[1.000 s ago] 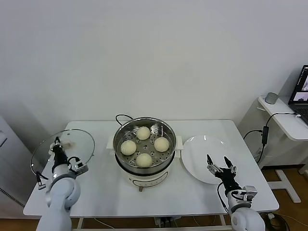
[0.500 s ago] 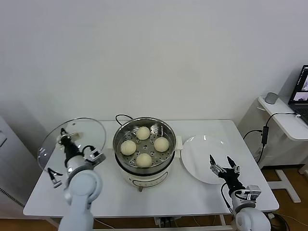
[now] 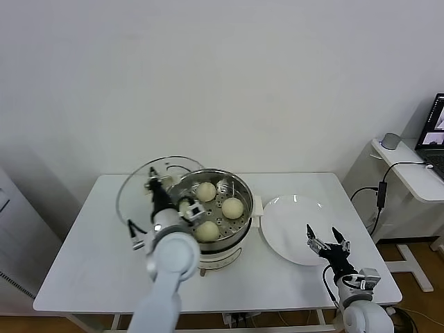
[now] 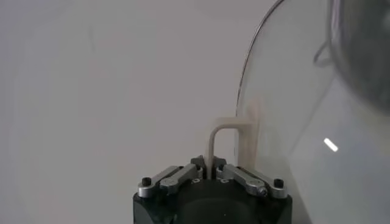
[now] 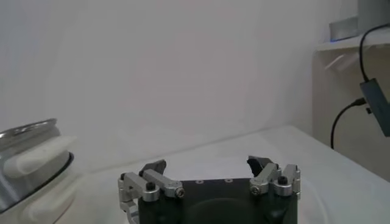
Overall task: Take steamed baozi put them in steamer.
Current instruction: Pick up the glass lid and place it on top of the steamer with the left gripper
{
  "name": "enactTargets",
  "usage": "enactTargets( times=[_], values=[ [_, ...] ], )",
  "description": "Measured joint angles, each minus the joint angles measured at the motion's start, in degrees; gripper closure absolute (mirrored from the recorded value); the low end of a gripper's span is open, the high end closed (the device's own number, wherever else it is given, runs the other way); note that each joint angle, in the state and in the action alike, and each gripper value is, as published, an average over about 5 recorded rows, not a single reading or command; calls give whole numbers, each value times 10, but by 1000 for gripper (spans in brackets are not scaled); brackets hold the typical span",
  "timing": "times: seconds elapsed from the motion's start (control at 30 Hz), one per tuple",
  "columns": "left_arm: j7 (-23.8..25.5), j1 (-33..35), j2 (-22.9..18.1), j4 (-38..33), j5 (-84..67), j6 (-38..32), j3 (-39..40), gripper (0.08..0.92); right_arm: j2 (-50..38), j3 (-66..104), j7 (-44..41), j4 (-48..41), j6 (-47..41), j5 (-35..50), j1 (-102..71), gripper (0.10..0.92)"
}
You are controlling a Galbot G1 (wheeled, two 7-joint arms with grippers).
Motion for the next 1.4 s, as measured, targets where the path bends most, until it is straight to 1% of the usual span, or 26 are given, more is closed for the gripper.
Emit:
enactTargets(
  times=[0.23, 0.53, 0.87, 1.4],
  values=[
    [-3, -21, 0, 27, -27, 0, 67, 877, 4, 5, -1, -2, 3, 0, -4, 203],
    [-28, -33, 0, 60, -52, 0, 116, 877, 9, 11, -1, -2, 6, 0, -6, 203],
    [-54, -38, 0, 99, -40, 0, 127, 877, 12, 15, -2, -1, 8, 0, -11, 203],
    [-62, -37, -1, 119, -11, 0, 126, 877, 15, 18, -3, -2, 10, -1, -13, 203]
  ],
)
